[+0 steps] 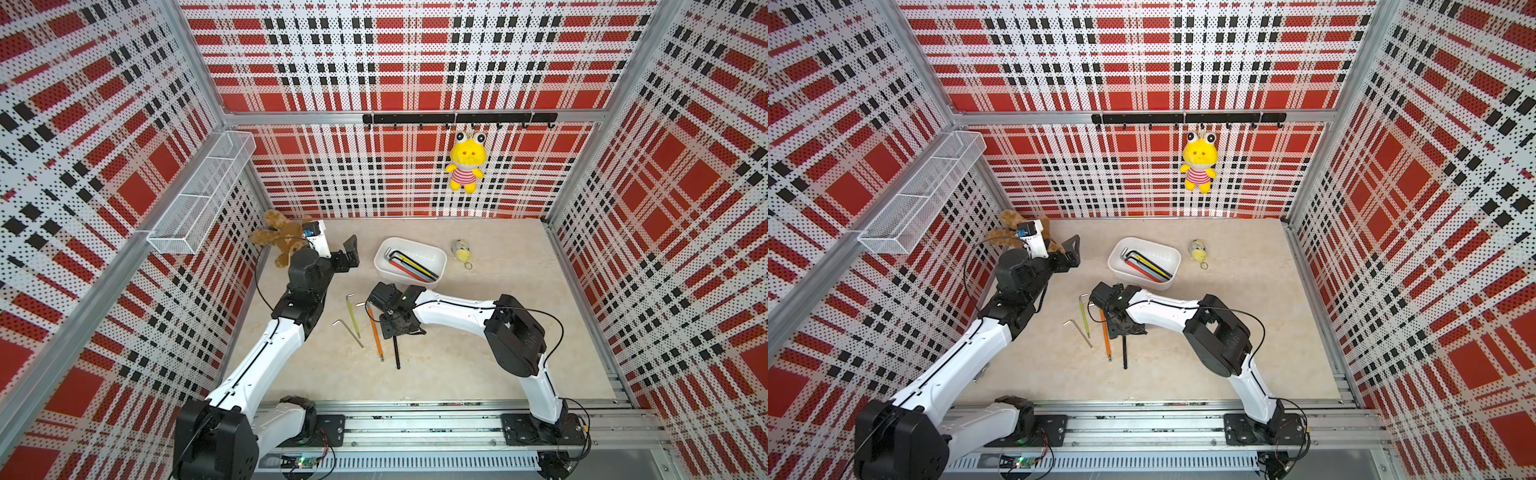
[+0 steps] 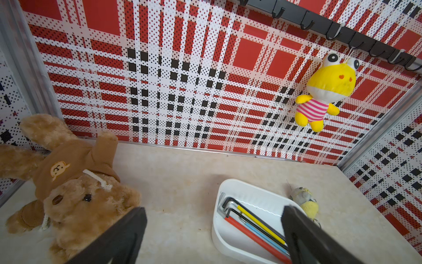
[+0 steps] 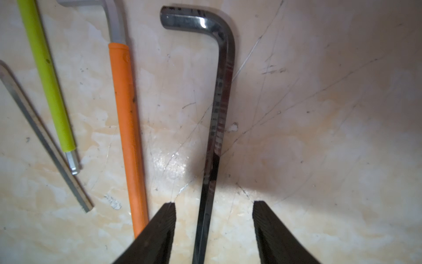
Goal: Put the hex key on the desktop into the storage box
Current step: Pick up the Allen key from the center of the board.
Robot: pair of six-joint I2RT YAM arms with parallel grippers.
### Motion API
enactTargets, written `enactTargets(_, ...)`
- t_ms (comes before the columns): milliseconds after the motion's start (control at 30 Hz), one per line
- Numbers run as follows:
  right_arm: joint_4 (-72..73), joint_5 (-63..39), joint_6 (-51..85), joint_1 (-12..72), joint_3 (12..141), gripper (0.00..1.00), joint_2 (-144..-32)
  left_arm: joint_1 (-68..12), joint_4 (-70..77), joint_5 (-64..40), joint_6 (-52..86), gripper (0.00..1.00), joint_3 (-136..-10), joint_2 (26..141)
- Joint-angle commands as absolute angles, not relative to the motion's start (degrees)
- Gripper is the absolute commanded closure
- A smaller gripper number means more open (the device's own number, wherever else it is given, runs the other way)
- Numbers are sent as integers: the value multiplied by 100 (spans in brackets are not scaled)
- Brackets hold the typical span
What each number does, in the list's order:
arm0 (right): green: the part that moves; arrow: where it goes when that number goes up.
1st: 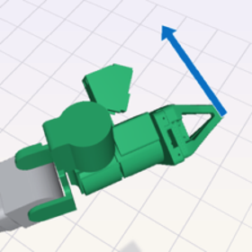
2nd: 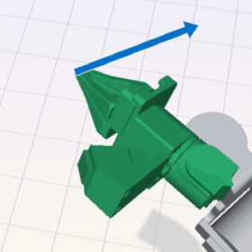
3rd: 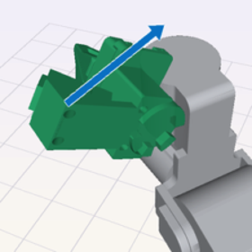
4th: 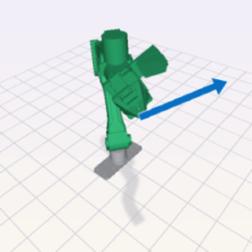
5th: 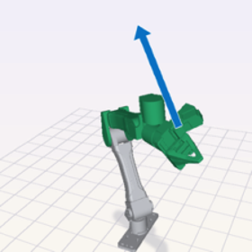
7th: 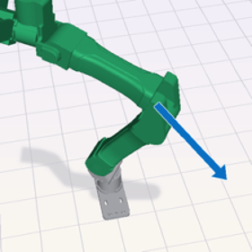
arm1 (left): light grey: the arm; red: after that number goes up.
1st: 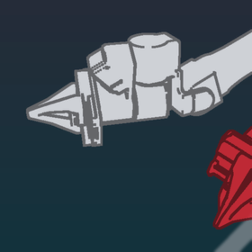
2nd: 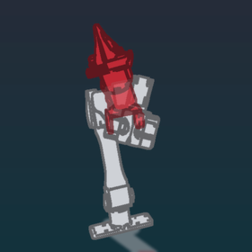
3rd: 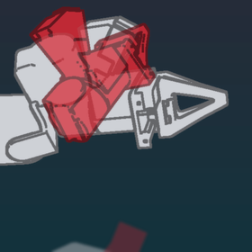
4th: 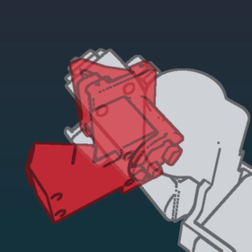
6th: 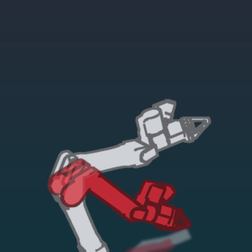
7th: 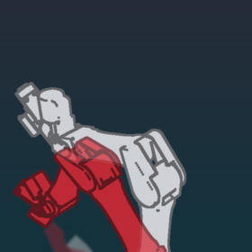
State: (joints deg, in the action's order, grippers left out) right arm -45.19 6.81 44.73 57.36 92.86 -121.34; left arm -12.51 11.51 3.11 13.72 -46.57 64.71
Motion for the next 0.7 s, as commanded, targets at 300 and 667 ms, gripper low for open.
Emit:
enactTargets(300, -4661, 745, 4656, 5854, 9545, 48, -12496, -1229, 1318, 320, 1389, 1, -4551, 6369)
enactTargets(667, -4718, 613, 4693, 5888, 9523, 68, -12586, -1220, 1339, 324, 1405, 1, -4526, 6346)
